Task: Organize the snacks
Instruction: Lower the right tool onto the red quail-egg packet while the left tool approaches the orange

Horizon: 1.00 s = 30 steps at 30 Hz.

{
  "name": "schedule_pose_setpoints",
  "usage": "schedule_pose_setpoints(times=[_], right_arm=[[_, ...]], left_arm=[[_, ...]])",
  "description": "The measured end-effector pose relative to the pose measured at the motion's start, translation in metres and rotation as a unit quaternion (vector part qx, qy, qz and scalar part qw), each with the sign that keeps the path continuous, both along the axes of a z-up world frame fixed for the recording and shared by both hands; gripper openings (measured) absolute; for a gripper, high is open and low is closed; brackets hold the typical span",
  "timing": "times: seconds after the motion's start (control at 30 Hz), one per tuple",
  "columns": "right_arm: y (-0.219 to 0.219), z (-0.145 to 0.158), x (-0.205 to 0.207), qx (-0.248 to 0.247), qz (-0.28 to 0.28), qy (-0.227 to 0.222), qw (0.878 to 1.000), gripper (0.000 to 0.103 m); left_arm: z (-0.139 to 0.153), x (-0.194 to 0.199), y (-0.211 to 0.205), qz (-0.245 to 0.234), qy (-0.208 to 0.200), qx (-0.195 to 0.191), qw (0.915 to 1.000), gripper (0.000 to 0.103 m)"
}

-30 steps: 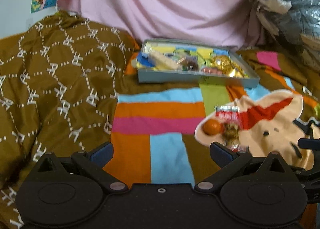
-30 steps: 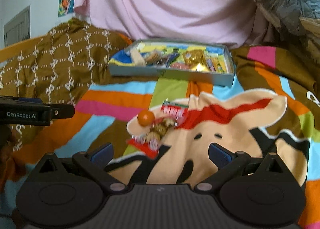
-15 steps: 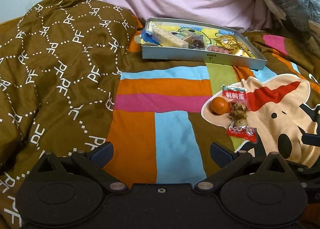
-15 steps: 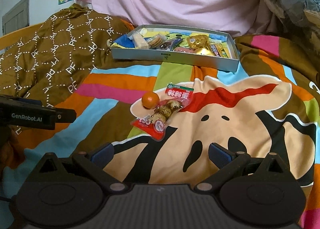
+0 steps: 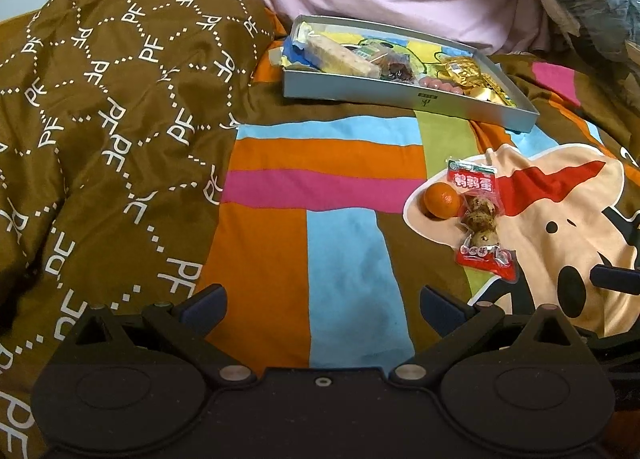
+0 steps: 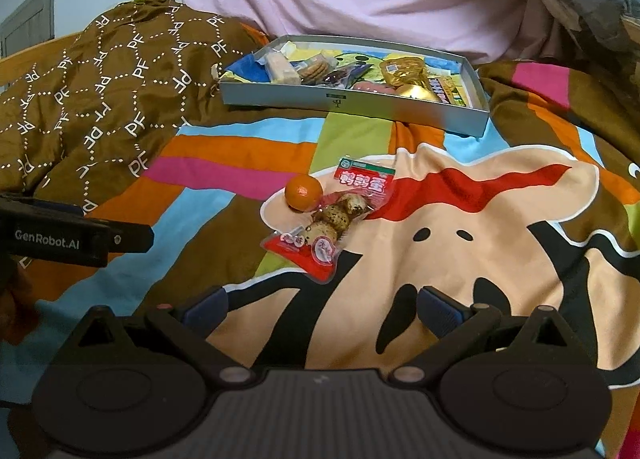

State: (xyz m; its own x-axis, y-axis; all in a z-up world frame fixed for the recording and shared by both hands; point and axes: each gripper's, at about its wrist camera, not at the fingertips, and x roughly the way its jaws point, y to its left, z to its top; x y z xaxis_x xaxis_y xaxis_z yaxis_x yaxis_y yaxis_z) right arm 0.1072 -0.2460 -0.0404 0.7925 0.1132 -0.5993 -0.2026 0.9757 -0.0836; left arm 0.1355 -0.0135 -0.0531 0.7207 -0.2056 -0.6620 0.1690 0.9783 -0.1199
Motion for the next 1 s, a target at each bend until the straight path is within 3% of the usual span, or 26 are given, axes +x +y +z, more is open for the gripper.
schedule_pose_setpoints(times=[0.53,0.8,1.0], right_arm=[[0.004,-0.002,0.019,0.001,0.006,0.002,1.0,0.103],[0.003,-0.006,0.049,0.014,0.01,0.008,1.0,0.103],[0.004,-0.009,0.081,0.022,-0.003,0.021,1.0,0.103]], left_arm=[[0.003,0.007,0.007,0.03,-0.018,-0.009,0.9993,0.102],[0.003,0.022,0.004,0.012,-0.035,-0.017,0.9992,0.102],[0.004,0.041,0.0,0.003,-0.043,-0.003,0.9991,0.102]])
